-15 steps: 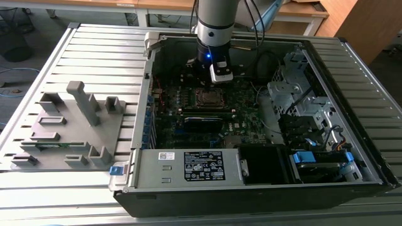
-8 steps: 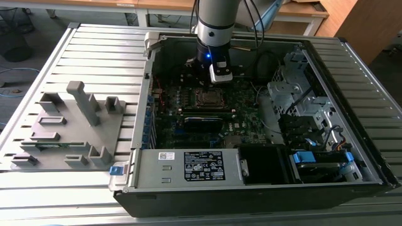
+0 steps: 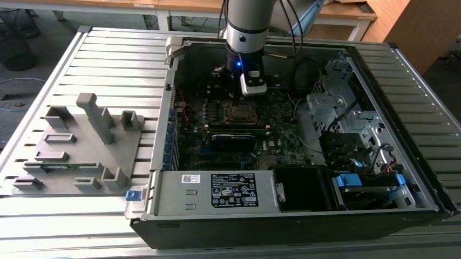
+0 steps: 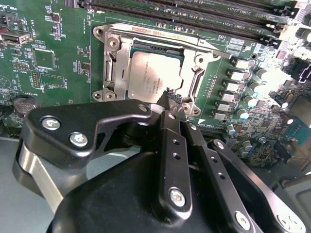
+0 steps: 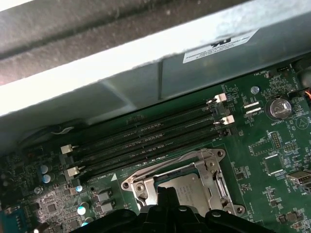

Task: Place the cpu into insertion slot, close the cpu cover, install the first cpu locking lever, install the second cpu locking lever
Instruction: 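Install the first cpu locking lever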

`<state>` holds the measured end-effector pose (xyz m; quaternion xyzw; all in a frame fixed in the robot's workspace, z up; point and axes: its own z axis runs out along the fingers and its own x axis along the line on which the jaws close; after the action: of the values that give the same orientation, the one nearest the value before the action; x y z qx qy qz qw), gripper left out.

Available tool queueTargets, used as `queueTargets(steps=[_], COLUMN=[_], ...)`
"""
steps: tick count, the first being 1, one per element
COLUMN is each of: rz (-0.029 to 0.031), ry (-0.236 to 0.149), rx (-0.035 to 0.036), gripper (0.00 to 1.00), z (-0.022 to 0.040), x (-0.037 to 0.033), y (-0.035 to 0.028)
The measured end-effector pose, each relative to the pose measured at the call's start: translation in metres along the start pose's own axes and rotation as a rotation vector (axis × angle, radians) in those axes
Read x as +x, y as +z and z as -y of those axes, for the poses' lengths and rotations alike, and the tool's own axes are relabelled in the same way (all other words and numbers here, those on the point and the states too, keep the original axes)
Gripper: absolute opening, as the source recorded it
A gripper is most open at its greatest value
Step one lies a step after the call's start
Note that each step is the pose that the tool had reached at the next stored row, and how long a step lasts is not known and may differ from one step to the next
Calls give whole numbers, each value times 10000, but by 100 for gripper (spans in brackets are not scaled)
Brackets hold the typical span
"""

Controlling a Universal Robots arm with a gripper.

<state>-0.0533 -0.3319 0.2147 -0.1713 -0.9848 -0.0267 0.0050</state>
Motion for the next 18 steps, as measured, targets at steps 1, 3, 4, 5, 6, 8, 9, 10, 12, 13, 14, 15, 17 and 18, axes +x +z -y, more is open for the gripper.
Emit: queueTargets(steps=[1, 3, 4, 5, 6, 8, 9, 10, 12, 13, 14, 15, 17, 18], rz=[-3, -50, -55, -57, -58, -61, -61, -62, -63, -64, -65, -66, -67, -67], ry=[0, 1, 2, 3, 3, 4, -3, -16, -45, -62, -80, -97, -119, -124], rx=[1, 14, 17, 19, 19, 23, 20, 18, 15, 14, 13, 12, 13, 13], gripper=[11, 11, 11, 11, 11, 11, 11, 11, 11, 11, 11, 11, 11, 11], z=[0, -1, -1, 0, 0, 0, -1, -2, -4, -6, -9, -11, -18, -21], x=[0, -1, -1, 0, 0, 0, -2, -6, -12, -18, -24, -31, -49, -58], y=[0, 2, 1, 1, 1, 0, 1, 1, 1, 1, 1, 1, 1, 2])
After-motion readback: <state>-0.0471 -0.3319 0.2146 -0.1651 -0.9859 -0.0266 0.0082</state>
